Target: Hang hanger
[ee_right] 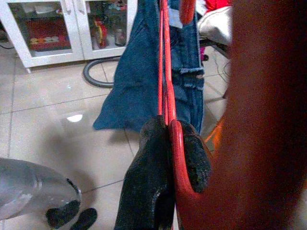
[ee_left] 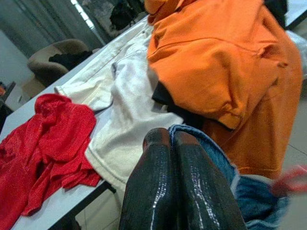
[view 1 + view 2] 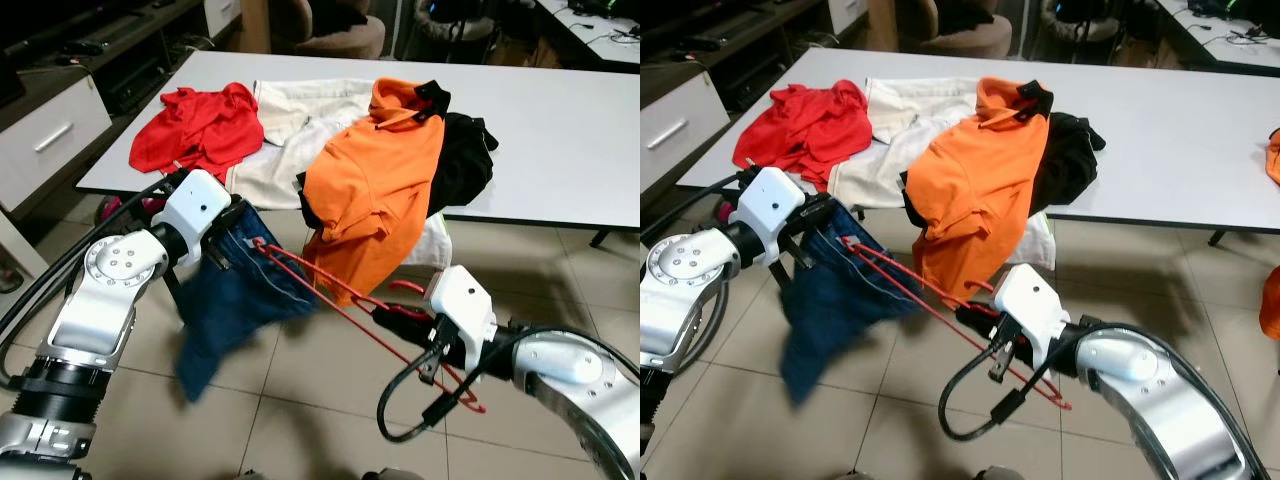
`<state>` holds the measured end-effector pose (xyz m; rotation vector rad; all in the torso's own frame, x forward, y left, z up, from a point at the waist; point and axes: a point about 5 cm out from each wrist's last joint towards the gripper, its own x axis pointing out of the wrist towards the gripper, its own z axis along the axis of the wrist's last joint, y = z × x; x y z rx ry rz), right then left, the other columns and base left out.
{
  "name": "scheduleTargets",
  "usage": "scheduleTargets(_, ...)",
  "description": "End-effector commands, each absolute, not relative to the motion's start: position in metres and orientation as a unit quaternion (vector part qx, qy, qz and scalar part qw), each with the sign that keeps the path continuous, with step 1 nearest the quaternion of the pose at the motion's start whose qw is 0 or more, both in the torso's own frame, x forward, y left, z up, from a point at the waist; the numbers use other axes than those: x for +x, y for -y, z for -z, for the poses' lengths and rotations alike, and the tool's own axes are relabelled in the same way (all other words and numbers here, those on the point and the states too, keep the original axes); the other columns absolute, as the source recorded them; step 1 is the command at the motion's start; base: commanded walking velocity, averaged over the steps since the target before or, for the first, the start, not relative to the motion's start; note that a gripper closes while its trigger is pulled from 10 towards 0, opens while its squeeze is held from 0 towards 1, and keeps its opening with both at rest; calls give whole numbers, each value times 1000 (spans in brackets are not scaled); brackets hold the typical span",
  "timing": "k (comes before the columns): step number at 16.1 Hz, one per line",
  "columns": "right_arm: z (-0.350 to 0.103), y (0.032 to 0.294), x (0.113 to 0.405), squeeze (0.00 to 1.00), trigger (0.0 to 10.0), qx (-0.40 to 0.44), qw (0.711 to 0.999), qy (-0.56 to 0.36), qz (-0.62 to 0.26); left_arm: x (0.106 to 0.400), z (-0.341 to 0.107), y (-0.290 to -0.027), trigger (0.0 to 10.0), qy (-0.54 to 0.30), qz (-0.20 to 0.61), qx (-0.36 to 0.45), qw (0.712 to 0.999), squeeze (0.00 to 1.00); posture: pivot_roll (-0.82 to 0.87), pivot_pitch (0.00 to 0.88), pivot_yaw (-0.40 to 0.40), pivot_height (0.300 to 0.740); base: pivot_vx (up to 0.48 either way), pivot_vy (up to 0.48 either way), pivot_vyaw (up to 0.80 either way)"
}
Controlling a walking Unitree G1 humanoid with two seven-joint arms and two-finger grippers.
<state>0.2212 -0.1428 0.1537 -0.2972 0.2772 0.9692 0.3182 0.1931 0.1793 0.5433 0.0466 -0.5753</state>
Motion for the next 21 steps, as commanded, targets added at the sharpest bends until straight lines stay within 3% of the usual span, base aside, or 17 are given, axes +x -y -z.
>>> scheduleTargets(1, -155, 147, 225, 0, 10000, -149, 870, -133, -450, 320, -196, -189, 10000, 10, 290, 272, 918, 0, -150, 0, 46, 740, 0, 0, 0)
scheduleTargets(7, -159, 149, 226, 0, 10000, -153, 871, -131, -448, 316, -199, -183, 10000, 22, 310, 276, 910, 0, -155, 0, 44, 740, 0, 0, 0)
scheduleTargets(11, -155, 152, 240, 0, 10000, -154, 883, -129, -425, 293, -214, -158, 10000, 47, 393, 256, 882, 0, -151, 0, 45, 740, 0, 0, 0)
scheduleTargets(15, -156, 148, 247, 0, 10000, -153, 884, -117, -427, 282, -214, -143, 10000, 49, 424, 246, 870, 0, -142, 0, 42, 740, 0, 0, 0)
scheduleTargets(21, -160, 132, 243, 0, 10000, -139, 870, -97, -463, 306, -223, -150, 10000, 61, 331, 273, 901, 0, -143, 0, 52, 740, 0, 0, 0)
